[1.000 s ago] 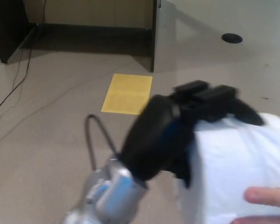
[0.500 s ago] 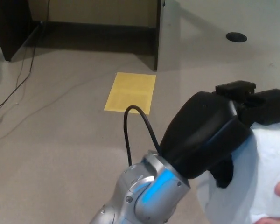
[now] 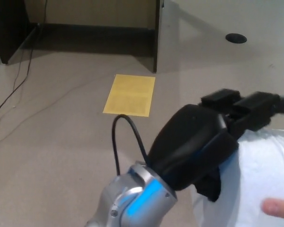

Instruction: A person is holding a toilet paper roll and the robot extends its left hand to grab the roll by inserting its thumb into the gap in the middle and brings its hand down by its side. Then it extends its arm again to hand the toilet paper roll back to the person.

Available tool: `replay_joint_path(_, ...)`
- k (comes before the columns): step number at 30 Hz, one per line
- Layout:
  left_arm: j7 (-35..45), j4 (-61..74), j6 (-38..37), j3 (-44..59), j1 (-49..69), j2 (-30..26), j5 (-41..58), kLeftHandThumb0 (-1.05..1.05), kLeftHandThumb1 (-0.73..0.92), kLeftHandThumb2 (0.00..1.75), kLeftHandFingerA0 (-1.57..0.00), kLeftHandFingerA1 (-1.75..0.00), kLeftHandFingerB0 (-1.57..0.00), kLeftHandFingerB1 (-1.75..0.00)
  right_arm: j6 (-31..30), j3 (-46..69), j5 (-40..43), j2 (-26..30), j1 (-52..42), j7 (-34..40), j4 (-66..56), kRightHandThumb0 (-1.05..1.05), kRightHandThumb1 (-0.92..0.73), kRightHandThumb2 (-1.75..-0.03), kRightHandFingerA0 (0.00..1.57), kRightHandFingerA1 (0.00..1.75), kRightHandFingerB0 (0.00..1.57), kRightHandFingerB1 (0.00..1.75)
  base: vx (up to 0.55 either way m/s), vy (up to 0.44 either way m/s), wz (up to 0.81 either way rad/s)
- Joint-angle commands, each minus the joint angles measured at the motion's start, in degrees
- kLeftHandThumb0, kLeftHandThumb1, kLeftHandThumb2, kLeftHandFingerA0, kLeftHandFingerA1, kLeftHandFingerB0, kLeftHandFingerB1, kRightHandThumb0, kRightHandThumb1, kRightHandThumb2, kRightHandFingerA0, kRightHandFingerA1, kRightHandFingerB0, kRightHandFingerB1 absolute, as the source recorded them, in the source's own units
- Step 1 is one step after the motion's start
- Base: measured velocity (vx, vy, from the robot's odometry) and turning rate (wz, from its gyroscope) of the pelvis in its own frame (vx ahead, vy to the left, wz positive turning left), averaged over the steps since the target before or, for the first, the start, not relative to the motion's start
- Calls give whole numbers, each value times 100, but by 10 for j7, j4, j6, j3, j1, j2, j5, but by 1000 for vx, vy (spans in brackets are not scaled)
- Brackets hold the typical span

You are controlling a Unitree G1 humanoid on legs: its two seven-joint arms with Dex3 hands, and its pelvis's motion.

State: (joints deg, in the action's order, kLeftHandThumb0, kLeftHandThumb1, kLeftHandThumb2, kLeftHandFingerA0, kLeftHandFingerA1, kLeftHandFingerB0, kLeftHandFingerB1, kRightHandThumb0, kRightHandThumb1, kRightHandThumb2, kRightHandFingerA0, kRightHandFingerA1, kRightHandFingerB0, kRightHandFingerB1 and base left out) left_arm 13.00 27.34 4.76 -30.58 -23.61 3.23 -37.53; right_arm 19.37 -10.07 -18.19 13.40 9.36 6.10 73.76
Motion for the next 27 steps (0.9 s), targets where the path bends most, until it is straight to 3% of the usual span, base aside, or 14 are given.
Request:
replay_joint_path(1,38,14,6,33,5,-29,40,-73,39,60,-6,-34,0,-10,-10,-1,-3,4,4,2,1,-44,-50,-79,73,68,37,49,0,0,0)
replay_joint_path(2,42,17,5,39,6,-35,46,-67,32,70,-4,-34,0,-4,-11,-3,-4,4,4,2,1,-44,-51,-80,74,69,37,49,0,0,0)
replay_joint_path(3,51,23,4,51,7,-46,55,-75,43,55,-4,-30,0,-7,-11,-4,-5,4,4,2,0,-36,-63,-59,79,65,44,37,0,0,0)
replay_joint_path(4,56,27,4,55,7,-52,58,-75,43,55,-4,-30,0,-7,-10,-3,-3,5,3,2,0,-36,-63,-59,79,65,44,37,0,0,0)
replay_joint_path(5,66,34,0,78,10,-71,77,-66,38,80,0,-16,0,-4,-9,-5,-5,5,3,5,-1,-43,-50,-79,77,75,39,49,0,0,0)
replay_joint_path(6,74,40,-1,94,10,-83,90,-66,38,81,0,-16,0,-4,-9,-6,-6,5,3,7,-1,-37,-63,-59,83,72,46,38,0,0,0)
replay_joint_path(10,111,69,5,151,11,-132,143,-67,39,81,0,-11,0,-4,-8,-5,-2,6,4,2,-1,-36,-62,-59,82,70,44,37,0,0,0)
replay_joint_path(11,118,71,4,167,12,-142,162,-71,42,81,0,-4,0,0,-9,-5,-2,6,5,1,-1,-43,-50,-79,78,71,37,48,0,0,0)
replay_joint_path(13,131,72,-6,209,12,-167,206,-68,38,81,0,-11,0,-6,-13,-2,1,6,9,1,-1,-43,-50,-78,78,72,38,48,0,0,0)
replay_joint_path(14,141,77,1,225,13,-180,213,-71,39,82,0,-7,0,-2,-13,0,2,7,9,1,-1,-37,-63,-59,83,66,46,37,0,0,0)
replay_joint_path(22,186,58,-21,383,80,-252,348,-76,39,59,0,-7,0,-5,-9,6,6,26,10,-2,-5,-37,-62,-59,83,67,46,37,0,0,0)
replay_joint_path(25,184,2,-99,446,171,-255,383,-57,34,75,0,-16,0,-6,-10,12,12,29,10,-8,-5,-36,-63,-59,79,61,44,37,0,0,0)
replay_joint_path(26,185,-29,-131,462,221,-245,394,-57,36,52,0,-29,0,-11,-10,15,14,32,7,-10,-5,-36,-63,-58,78,57,44,37,0,0,0)
replay_joint_path(27,186,-70,-160,483,291,-231,401,-41,29,71,0,-28,0,-17,-11,14,12,34,6,-11,-6,-36,-63,-59,79,63,44,37,0,0,0)
